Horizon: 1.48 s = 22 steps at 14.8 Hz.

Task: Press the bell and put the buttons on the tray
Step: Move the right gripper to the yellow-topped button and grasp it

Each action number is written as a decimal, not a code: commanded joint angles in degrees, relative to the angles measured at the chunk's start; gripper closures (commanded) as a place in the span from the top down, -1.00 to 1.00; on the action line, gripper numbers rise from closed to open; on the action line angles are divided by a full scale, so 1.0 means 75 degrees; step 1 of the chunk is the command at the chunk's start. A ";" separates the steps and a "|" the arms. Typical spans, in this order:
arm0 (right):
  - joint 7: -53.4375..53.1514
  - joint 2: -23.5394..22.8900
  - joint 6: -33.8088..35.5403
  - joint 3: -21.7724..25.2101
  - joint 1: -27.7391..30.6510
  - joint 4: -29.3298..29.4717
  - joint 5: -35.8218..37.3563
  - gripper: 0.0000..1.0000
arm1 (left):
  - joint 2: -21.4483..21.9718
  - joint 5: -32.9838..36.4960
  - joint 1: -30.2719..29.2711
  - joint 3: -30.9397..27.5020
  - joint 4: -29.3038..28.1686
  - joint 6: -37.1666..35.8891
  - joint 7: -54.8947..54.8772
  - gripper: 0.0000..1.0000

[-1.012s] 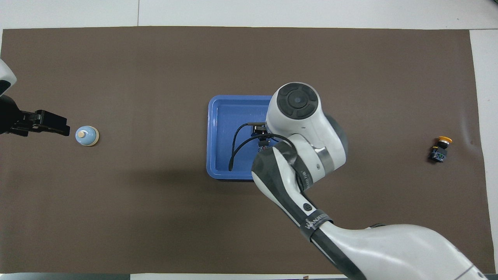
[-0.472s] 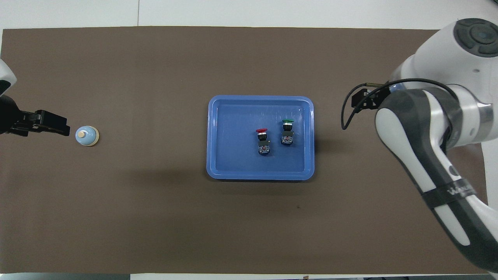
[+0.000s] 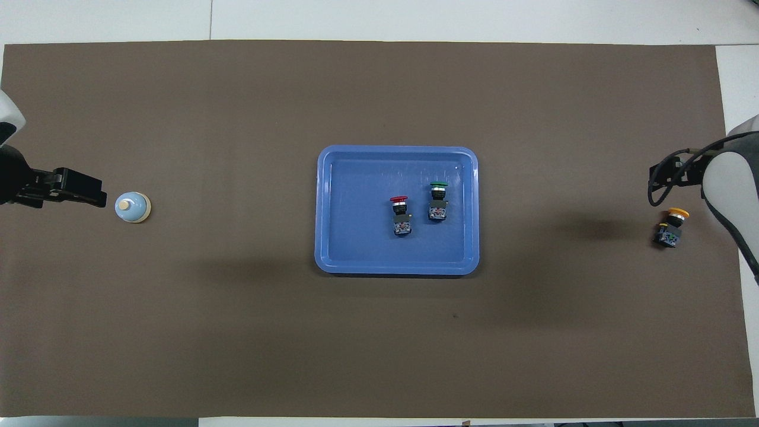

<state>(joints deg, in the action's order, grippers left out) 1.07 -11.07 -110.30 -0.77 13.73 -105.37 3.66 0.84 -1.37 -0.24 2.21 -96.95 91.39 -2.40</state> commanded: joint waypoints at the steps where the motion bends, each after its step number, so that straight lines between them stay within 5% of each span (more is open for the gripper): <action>1: 0.0185 0.0806 -0.1389 -0.0109 0.0545 -0.1788 0.0122 1.00 | 0.0040 0.0065 0.0032 -0.0037 0.0036 -0.0103 0.0028 1.00; 4: 0.0817 0.1206 -0.3357 -0.0109 0.1132 -0.3348 0.0122 1.00 | 0.0052 0.0065 0.0032 -0.0037 0.0036 -0.0103 0.0028 1.00; 7: 0.0877 0.1289 -0.4217 -0.0109 0.1356 -0.3972 0.0122 1.00 | 0.0052 0.0065 0.0032 -0.0037 0.0048 -0.0103 0.0028 1.00; 22: 0.1240 0.0504 -0.4945 -0.0191 0.1379 -0.3763 -0.0627 1.00 | 0.0052 0.0065 0.0032 -0.0037 0.0036 -0.0103 0.0028 1.00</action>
<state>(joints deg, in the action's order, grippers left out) 7.71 -5.22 -146.41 -1.75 23.15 -134.77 1.07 0.84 -1.37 -0.24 2.21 -96.95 91.39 -2.40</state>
